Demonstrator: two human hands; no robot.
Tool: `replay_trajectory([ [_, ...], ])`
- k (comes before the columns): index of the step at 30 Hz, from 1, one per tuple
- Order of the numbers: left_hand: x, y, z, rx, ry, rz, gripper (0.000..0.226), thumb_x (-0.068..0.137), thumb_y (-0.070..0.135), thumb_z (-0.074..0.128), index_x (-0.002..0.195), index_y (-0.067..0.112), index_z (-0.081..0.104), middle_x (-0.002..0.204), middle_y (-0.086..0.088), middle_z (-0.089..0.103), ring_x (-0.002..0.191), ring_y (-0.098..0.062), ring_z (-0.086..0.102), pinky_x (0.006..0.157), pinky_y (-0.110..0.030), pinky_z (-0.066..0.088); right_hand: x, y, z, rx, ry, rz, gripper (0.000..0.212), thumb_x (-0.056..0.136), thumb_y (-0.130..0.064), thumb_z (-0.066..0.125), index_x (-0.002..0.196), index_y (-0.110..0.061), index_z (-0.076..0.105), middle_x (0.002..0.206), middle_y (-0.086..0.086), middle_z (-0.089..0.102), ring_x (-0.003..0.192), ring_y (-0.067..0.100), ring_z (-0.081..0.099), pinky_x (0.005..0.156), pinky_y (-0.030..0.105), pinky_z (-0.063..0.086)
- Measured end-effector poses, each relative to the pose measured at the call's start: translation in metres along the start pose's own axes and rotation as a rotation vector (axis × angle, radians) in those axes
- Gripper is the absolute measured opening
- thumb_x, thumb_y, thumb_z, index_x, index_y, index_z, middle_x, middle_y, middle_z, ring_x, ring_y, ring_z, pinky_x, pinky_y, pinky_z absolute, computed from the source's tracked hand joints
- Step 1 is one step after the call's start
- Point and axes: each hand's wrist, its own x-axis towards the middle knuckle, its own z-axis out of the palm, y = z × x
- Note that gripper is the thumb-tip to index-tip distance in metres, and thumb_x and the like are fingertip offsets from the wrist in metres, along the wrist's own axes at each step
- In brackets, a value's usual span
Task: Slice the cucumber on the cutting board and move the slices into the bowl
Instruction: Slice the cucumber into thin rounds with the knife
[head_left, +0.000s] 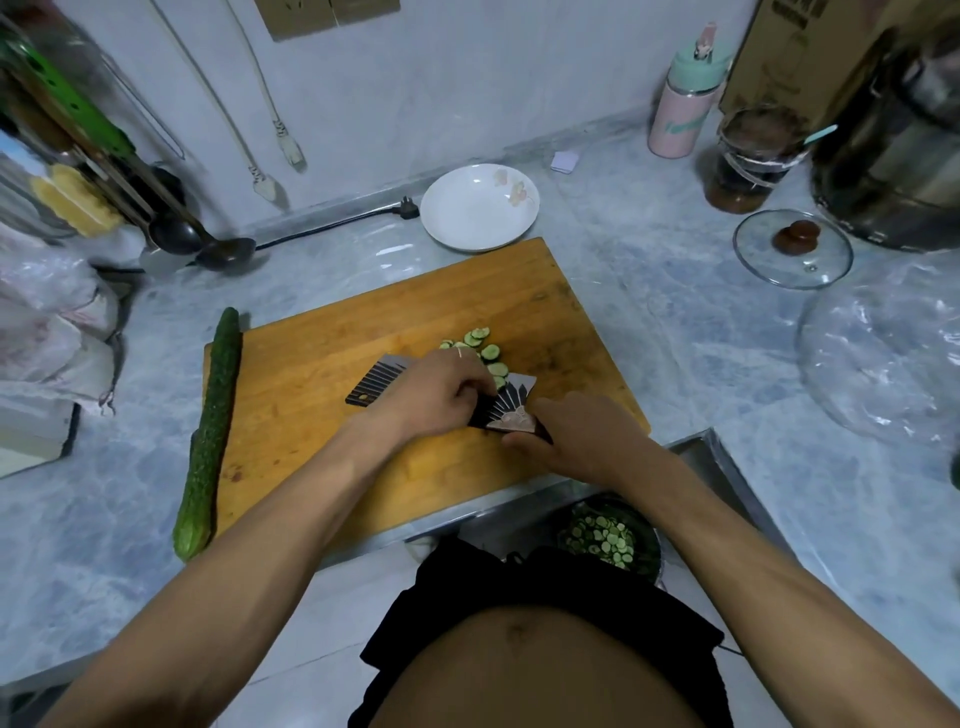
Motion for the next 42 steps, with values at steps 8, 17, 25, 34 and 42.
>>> replay_trajectory([
  [8, 0.004, -0.011, 0.005, -0.036, 0.227, -0.224, 0.045, 0.087, -0.001, 0.048, 0.13, 0.007, 0.061, 0.136, -0.011, 0.057, 0.128, -0.025, 0.05, 0.107, -0.028, 0.038, -0.007, 0.002, -0.003, 0.038, -0.009, -0.041, 0.051, 0.097, -0.064, 0.035, 0.089, -0.016, 0.051, 0.085, 0.004, 0.062, 0.076, 0.024, 0.06, 0.058, 0.032, 0.033],
  [17, -0.093, -0.024, 0.023, -0.172, 0.89, -0.439, 0.024, 0.083, 0.0, 0.055, 0.095, 0.01, 0.074, 0.098, -0.001, 0.069, 0.093, -0.013, 0.061, 0.085, -0.027, 0.05, -0.005, 0.0, 0.018, 0.61, 0.001, 0.106, 0.08, 0.086, -0.075, 0.025, 0.073, -0.006, 0.063, 0.057, 0.007, 0.053, 0.054, 0.019, 0.055, 0.054, 0.03, 0.038],
  [25, -0.116, -0.07, 0.068, -0.028, 0.481, -0.516, 0.035, 0.09, 0.028, 0.07, 0.122, 0.017, 0.065, 0.122, -0.005, 0.062, 0.11, -0.026, 0.057, 0.086, -0.037, 0.052, 0.003, -0.037, 0.02, 0.776, -0.055, 0.153, 0.079, 0.09, -0.071, 0.028, 0.066, -0.002, 0.056, 0.055, 0.006, 0.04, 0.049, 0.016, 0.043, 0.054, 0.032, 0.029],
  [34, -0.116, -0.088, 0.09, 0.142, 0.599, -0.326, 0.026, 0.095, 0.023, 0.061, 0.12, 0.02, 0.07, 0.118, -0.005, 0.065, 0.102, -0.027, 0.062, 0.076, -0.034, 0.053, -0.006, -0.087, 0.022, 0.706, -0.148, 0.263, 0.065, 0.095, -0.066, 0.031, 0.054, -0.017, 0.041, 0.051, -0.002, 0.043, 0.053, 0.018, 0.046, 0.054, 0.033, 0.031],
  [42, -0.117, -0.094, 0.09, 0.161, 0.564, -0.302, 0.025, 0.094, 0.024, 0.058, 0.115, 0.018, 0.071, 0.117, -0.01, 0.065, 0.101, -0.031, 0.061, 0.072, -0.035, 0.053, -0.009, -0.113, 0.018, 0.693, -0.169, 0.3, 0.064, 0.1, -0.059, 0.033, 0.055, -0.016, 0.045, 0.051, 0.0, 0.048, 0.051, 0.019, 0.049, 0.048, 0.031, 0.031],
])
